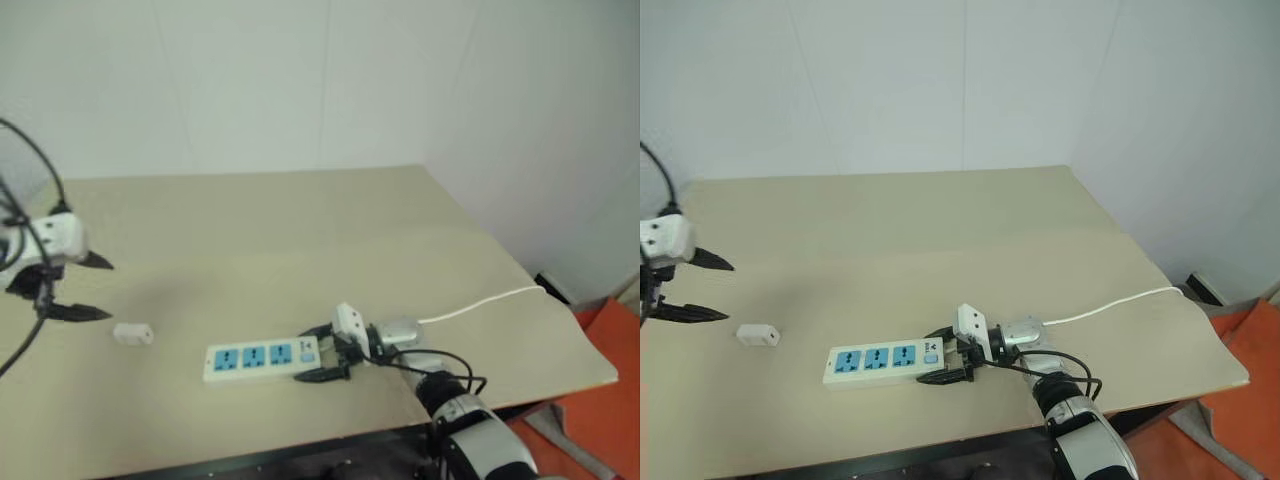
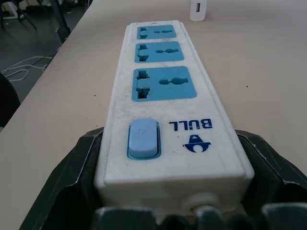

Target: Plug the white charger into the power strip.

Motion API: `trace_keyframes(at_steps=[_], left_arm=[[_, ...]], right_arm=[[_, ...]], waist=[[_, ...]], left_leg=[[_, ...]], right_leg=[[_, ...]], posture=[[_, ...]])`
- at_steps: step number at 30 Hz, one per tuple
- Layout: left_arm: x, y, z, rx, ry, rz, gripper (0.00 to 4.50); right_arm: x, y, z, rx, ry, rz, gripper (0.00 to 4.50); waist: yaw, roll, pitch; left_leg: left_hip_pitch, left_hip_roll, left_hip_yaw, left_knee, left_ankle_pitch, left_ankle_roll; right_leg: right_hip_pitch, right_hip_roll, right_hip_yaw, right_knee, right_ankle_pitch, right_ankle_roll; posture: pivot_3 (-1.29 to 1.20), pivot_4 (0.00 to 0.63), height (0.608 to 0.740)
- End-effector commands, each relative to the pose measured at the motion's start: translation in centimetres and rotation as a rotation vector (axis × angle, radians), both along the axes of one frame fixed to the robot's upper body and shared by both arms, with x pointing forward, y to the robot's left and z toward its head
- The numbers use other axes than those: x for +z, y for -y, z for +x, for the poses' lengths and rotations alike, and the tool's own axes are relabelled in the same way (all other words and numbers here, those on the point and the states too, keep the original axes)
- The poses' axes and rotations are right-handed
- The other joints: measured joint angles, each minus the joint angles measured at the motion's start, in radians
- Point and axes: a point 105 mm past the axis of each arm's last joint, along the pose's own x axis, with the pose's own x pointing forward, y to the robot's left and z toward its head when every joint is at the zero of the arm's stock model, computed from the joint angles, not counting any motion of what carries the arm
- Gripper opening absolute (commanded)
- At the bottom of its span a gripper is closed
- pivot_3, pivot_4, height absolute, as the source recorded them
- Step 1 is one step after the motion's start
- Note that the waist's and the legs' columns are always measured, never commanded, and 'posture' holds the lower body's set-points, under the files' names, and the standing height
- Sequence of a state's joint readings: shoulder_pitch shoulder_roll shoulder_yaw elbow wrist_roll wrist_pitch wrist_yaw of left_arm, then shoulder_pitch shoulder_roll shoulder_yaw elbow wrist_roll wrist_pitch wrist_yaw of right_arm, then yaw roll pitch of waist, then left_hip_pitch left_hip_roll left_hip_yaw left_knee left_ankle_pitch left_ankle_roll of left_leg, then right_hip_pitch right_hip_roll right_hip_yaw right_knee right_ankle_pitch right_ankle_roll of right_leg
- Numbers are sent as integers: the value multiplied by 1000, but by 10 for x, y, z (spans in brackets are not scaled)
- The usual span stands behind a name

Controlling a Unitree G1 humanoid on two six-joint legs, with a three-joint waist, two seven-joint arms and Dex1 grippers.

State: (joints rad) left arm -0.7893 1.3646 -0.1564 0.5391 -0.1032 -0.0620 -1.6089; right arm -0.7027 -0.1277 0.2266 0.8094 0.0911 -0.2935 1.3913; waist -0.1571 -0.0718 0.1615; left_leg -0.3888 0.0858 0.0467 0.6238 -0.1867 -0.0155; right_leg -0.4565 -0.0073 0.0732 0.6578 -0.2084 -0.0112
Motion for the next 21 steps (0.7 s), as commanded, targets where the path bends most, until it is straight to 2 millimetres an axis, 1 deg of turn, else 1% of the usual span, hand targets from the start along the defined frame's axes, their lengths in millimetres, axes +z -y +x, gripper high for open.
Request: trace_keyframes(at_steps=[1,3,6,10,12,17,21], left_arm=[[0,7,11,-82,-31,134,4500],[-5,11,16,-127,-67,197,4500],[-19,16,20,-183,-146,270,4500],[-38,18,25,-223,-246,365,4500],[-39,19,28,-228,-260,379,4500],[-37,26,42,-231,-253,392,4500],[-41,26,46,-236,-274,435,4500]], right_arm=[[-8,-7,-9,40,-38,-20,3407],[-9,-6,-8,38,-41,-28,3407],[-9,-3,-8,40,-43,-36,3407],[-7,-1,-6,36,-45,-41,3407],[-6,0,-6,34,-46,-42,3407],[-5,1,-6,26,-56,-37,3407],[-5,1,-6,23,-59,-38,3407]], waist=[[6,0,0],[8,0,0],[8,0,0],[13,0,0],[14,0,0],[22,0,0],[26,1,1]], left_leg=[[0,0,-1,1,0,0],[0,0,-2,2,0,0],[1,-1,-2,2,0,0],[1,-1,-3,3,0,0],[0,-1,-3,4,0,0],[-1,-1,-4,5,0,0],[0,-1,-5,5,0,0]], right_leg=[[0,0,0,2,0,0],[0,0,0,4,-1,-1],[0,1,1,5,-1,-1],[0,1,1,6,-1,-1],[-1,1,1,6,-1,-1],[-1,1,1,6,-1,-1],[-1,2,1,7,-1,-1]], posture=[[0,150,740],[0,150,740],[0,150,740],[0,150,740],[0,150,740],[0,150,740],[0,150,740]])
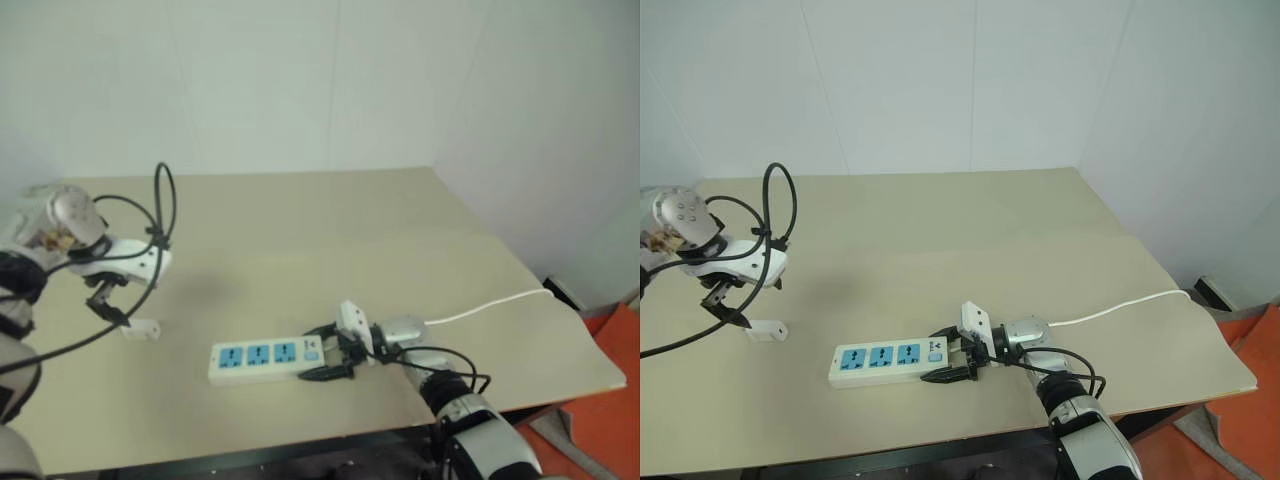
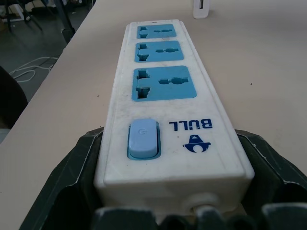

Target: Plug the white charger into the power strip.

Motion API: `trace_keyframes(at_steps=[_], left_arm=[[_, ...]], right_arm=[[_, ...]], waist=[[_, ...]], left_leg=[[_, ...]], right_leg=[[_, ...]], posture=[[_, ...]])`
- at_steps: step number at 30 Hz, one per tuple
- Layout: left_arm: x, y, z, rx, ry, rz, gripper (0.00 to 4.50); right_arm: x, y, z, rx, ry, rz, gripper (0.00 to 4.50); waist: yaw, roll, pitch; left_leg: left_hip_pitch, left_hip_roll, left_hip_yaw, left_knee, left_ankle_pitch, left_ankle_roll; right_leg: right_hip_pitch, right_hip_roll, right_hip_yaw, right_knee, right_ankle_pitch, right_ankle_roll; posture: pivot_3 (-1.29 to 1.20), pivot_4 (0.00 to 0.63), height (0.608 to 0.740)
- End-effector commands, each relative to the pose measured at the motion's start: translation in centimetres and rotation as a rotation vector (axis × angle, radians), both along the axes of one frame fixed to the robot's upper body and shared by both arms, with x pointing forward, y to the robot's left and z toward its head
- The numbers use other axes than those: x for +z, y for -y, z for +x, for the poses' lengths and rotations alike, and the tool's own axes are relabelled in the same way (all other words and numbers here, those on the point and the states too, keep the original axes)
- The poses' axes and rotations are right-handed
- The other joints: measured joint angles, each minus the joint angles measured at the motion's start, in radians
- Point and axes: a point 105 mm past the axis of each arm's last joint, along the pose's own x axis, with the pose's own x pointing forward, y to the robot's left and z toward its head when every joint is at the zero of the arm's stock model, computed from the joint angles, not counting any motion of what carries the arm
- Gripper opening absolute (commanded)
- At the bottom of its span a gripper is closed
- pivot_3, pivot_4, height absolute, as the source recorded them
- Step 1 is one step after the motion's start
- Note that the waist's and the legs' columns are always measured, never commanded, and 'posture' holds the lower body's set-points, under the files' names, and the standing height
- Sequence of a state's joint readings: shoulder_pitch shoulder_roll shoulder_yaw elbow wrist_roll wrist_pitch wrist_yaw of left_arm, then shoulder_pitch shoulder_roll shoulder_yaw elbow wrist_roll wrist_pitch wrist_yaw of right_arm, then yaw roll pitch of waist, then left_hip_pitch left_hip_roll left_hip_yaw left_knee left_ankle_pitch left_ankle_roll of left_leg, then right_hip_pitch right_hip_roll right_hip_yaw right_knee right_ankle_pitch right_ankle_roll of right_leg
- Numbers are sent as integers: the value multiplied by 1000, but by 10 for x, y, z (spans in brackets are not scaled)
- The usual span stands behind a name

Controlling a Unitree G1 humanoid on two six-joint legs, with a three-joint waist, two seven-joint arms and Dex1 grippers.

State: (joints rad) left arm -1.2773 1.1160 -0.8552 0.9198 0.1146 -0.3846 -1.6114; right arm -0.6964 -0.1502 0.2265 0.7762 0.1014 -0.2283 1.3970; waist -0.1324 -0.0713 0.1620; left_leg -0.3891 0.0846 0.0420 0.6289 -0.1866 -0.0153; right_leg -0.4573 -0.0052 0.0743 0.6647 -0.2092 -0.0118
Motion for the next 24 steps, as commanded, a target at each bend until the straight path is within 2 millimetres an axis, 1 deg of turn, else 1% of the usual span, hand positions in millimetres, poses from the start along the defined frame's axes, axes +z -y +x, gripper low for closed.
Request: trace_keyframes(at_steps=[1,5,9,15,24], left_arm=[[2,-5,1,0,-1,46,4500],[-8,-4,4,9,-36,79,4500],[-14,2,7,10,-48,74,4500],[-25,6,10,34,-74,71,4500],[-43,2,11,93,-96,69,4500]], right_arm=[[-5,-5,-7,37,-23,-20,3407],[-5,-6,-7,36,-24,-18,3407],[-5,-7,-7,37,-26,-15,3407],[-4,-8,-8,35,-29,-10,3407],[-6,-5,-9,23,-35,-10,3407]], waist=[[2,0,0],[6,0,0],[7,0,0],[7,0,0],[8,0,0]], left_leg=[[0,0,0,0,0,0],[0,0,-1,0,0,0],[0,0,-1,0,0,0],[0,0,-1,0,0,0],[0,0,-3,0,0,0]], right_leg=[[0,0,0,0,0,0],[0,1,0,0,0,0],[0,1,0,0,0,0],[0,1,0,0,0,0],[0,1,0,0,0,0]], posture=[[0,150,740],[0,150,740],[0,150,740],[0,150,740],[0,150,740]])
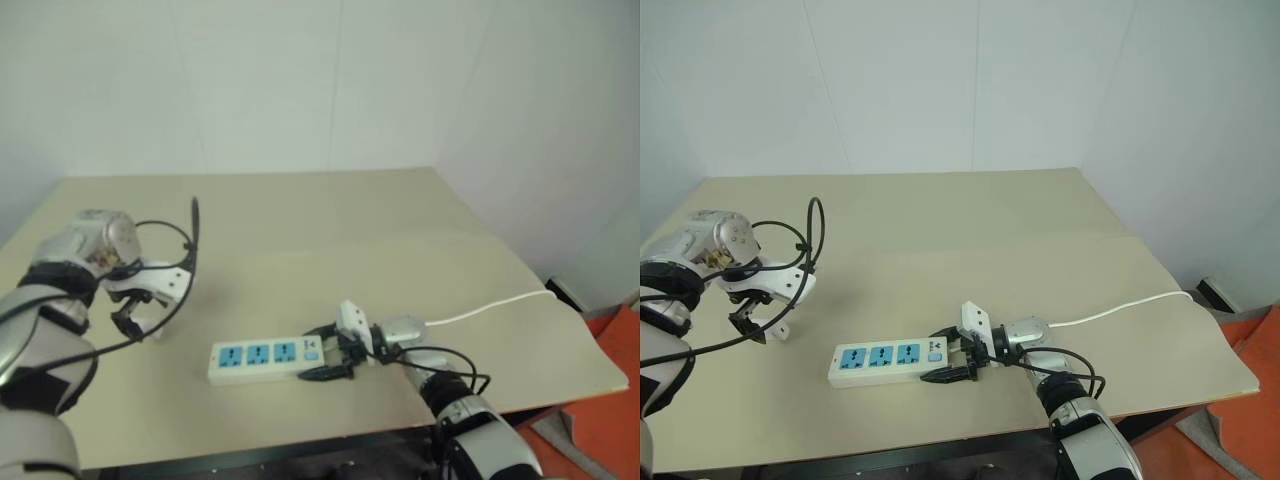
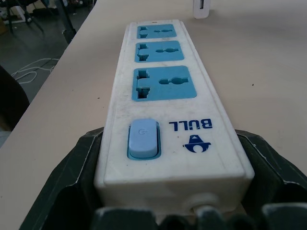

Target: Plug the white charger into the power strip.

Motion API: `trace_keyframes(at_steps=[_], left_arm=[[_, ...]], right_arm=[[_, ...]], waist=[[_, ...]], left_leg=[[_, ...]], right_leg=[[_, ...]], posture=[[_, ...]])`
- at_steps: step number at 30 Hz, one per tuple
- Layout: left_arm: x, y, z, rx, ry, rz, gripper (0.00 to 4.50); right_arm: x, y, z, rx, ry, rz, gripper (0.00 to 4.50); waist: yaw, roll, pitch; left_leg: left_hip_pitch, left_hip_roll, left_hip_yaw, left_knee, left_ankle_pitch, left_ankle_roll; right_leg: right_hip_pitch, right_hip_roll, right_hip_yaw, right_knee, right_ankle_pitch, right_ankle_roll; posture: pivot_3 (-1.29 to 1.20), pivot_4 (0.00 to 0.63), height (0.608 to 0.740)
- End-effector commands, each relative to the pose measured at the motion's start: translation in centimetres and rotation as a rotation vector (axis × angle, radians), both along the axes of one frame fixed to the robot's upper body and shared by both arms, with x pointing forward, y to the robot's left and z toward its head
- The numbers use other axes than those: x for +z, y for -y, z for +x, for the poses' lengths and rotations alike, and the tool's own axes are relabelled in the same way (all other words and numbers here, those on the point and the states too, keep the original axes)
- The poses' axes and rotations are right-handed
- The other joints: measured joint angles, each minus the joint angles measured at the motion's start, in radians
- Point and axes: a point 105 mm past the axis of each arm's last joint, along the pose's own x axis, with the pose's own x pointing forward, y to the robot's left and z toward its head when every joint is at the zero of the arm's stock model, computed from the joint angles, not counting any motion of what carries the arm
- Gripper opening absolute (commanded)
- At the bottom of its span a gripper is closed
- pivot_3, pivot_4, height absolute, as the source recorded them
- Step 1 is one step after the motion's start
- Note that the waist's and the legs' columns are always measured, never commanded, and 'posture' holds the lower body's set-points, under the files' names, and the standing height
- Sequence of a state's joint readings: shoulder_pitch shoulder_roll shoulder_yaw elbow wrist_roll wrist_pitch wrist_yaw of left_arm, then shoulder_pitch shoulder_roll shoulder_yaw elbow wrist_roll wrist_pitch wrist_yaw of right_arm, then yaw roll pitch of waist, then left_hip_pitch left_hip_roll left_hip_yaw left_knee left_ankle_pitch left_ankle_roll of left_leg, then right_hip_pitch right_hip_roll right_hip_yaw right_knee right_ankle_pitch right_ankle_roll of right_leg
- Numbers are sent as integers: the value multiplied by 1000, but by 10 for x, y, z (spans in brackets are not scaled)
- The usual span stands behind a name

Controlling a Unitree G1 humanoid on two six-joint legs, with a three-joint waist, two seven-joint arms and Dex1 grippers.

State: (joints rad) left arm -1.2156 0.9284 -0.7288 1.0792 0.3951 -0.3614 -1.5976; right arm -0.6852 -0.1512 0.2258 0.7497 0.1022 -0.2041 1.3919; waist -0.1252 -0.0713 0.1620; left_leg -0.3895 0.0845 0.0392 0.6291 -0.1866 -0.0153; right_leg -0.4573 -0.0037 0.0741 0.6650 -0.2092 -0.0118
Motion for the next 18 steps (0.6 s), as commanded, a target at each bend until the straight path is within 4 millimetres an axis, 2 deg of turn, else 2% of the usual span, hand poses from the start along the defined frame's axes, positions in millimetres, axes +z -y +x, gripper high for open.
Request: trace_keyframes(at_steps=[1,18], left_arm=[[0,-4,2,30,24,-4,4500],[-21,-5,7,19,36,67,4500]], right_arm=[[-6,-5,-8,28,-28,-11,3407],[-8,0,-12,4,-39,-10,3407]], waist=[[1,0,0],[8,0,0]], left_leg=[[0,0,0,0,0,0],[0,0,0,0,0,0]], right_leg=[[0,0,0,0,0,0],[0,0,0,0,0,0]], posture=[[0,150,740],[0,150,740]])
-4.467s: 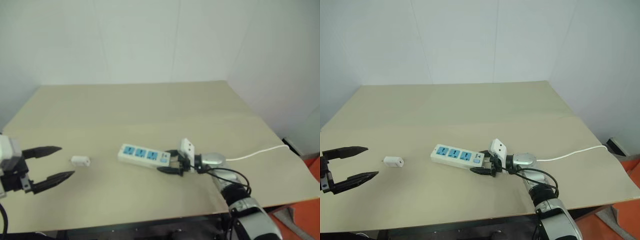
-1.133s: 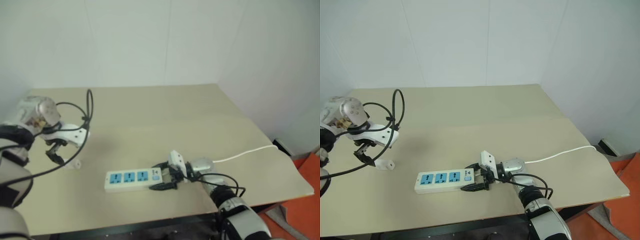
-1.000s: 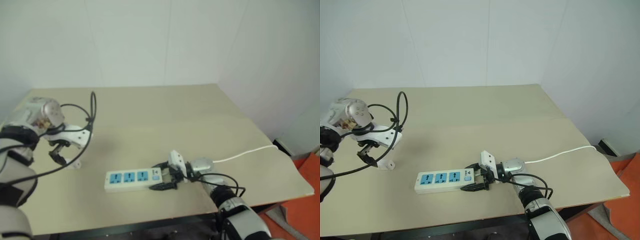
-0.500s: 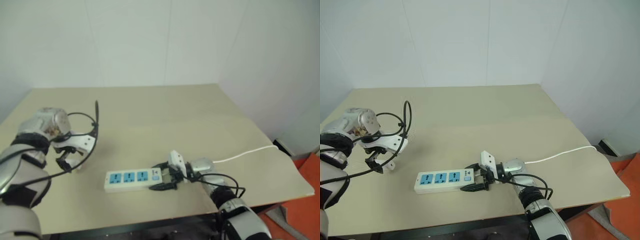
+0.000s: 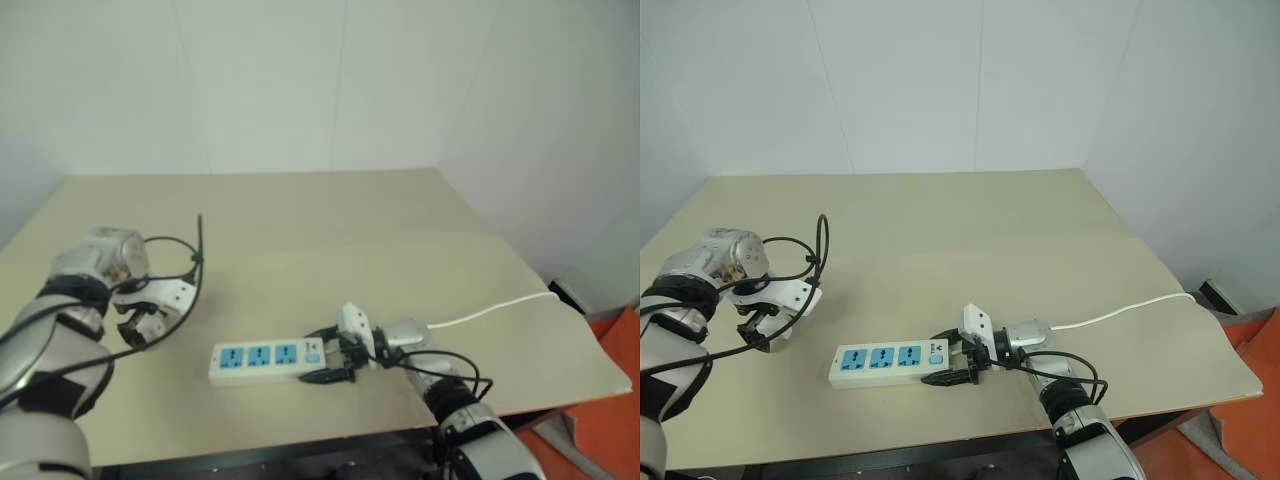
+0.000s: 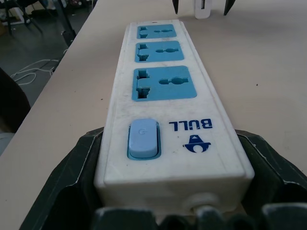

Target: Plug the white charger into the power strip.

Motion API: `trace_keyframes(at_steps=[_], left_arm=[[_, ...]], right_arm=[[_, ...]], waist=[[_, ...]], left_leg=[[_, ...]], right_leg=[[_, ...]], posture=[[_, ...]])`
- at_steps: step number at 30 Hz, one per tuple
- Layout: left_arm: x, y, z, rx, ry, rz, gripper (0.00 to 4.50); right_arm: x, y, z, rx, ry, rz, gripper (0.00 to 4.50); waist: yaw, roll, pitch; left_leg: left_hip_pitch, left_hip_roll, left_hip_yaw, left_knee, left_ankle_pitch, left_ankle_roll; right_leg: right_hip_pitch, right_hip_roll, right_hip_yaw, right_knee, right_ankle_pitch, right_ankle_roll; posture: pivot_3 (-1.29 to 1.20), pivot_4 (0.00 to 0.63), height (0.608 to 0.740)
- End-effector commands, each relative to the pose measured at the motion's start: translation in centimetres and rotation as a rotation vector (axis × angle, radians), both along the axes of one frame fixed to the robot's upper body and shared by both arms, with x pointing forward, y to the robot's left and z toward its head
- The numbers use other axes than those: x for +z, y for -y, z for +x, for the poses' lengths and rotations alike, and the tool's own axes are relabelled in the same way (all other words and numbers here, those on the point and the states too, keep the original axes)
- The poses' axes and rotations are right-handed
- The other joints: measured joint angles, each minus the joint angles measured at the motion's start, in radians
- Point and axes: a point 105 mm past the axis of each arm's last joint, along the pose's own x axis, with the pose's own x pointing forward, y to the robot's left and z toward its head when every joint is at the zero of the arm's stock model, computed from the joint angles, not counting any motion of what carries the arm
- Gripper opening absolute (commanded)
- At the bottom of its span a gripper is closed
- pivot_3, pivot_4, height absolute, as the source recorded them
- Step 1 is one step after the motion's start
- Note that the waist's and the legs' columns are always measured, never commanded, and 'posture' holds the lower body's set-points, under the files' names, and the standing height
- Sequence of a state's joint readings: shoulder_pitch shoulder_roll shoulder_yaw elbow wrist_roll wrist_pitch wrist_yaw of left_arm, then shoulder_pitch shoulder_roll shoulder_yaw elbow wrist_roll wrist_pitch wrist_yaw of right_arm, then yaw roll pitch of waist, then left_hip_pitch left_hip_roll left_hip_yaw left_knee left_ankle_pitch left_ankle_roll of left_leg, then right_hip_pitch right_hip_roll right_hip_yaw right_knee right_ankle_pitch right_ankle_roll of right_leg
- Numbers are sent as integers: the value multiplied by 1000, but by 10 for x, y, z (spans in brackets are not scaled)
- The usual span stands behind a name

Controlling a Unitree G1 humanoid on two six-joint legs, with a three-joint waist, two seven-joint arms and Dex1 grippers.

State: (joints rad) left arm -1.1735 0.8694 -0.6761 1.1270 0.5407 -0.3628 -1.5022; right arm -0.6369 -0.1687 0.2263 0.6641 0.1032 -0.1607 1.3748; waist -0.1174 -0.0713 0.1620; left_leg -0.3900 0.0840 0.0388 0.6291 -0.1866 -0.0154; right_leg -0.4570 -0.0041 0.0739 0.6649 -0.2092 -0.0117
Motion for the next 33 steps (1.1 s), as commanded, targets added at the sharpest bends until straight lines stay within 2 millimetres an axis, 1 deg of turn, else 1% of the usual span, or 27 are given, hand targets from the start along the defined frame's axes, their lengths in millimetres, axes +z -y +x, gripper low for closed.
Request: trace_keyframes(at_steps=[1,12,14,16,21,24,30,33], left_arm=[[1,-1,3,5,23,7,4500],[-1,8,6,-11,24,-14,4500],[-1,10,6,-15,23,-19,4118],[-2,12,5,-20,13,-27,3634],[-3,10,2,-26,-8,-24,2031],[-1,10,-1,-25,-28,-38,1079],[6,7,-3,-25,-18,-50,1029],[23,19,6,-59,64,-126,1029]], right_arm=[[-7,-4,-8,25,-36,-9,3407],[-7,-5,-8,24,-37,-10,3407],[-8,-5,-8,26,-38,-12,3407],[-8,-6,-8,26,-38,-13,3407],[-8,-6,-8,22,-39,-13,3407],[-9,-5,-7,19,-37,-18,3407],[-9,-7,-6,18,-34,-20,3407],[-9,-7,-5,20,-33,-23,3407]], waist=[[0,0,0],[6,0,0],[7,0,0],[7,0,0],[5,0,0],[5,0,0],[3,0,0],[3,0,0]], left_leg=[[0,0,0,0,0,0],[0,0,0,0,0,0],[1,0,0,0,0,0],[1,0,0,0,0,0],[1,0,0,0,0,0],[1,0,0,0,0,0],[1,0,0,0,0,0],[0,0,0,0,0,0]], right_leg=[[0,0,0,0,0,0],[0,0,0,0,0,0],[1,0,0,1,0,0],[1,0,0,1,0,0],[0,0,0,1,0,0],[0,0,0,1,0,0],[1,0,0,1,0,0],[0,0,0,1,0,0]], posture=[[0,150,740],[0,150,740],[0,150,740],[0,150,740],[0,150,740],[0,150,740],[0,150,740],[0,150,740]])
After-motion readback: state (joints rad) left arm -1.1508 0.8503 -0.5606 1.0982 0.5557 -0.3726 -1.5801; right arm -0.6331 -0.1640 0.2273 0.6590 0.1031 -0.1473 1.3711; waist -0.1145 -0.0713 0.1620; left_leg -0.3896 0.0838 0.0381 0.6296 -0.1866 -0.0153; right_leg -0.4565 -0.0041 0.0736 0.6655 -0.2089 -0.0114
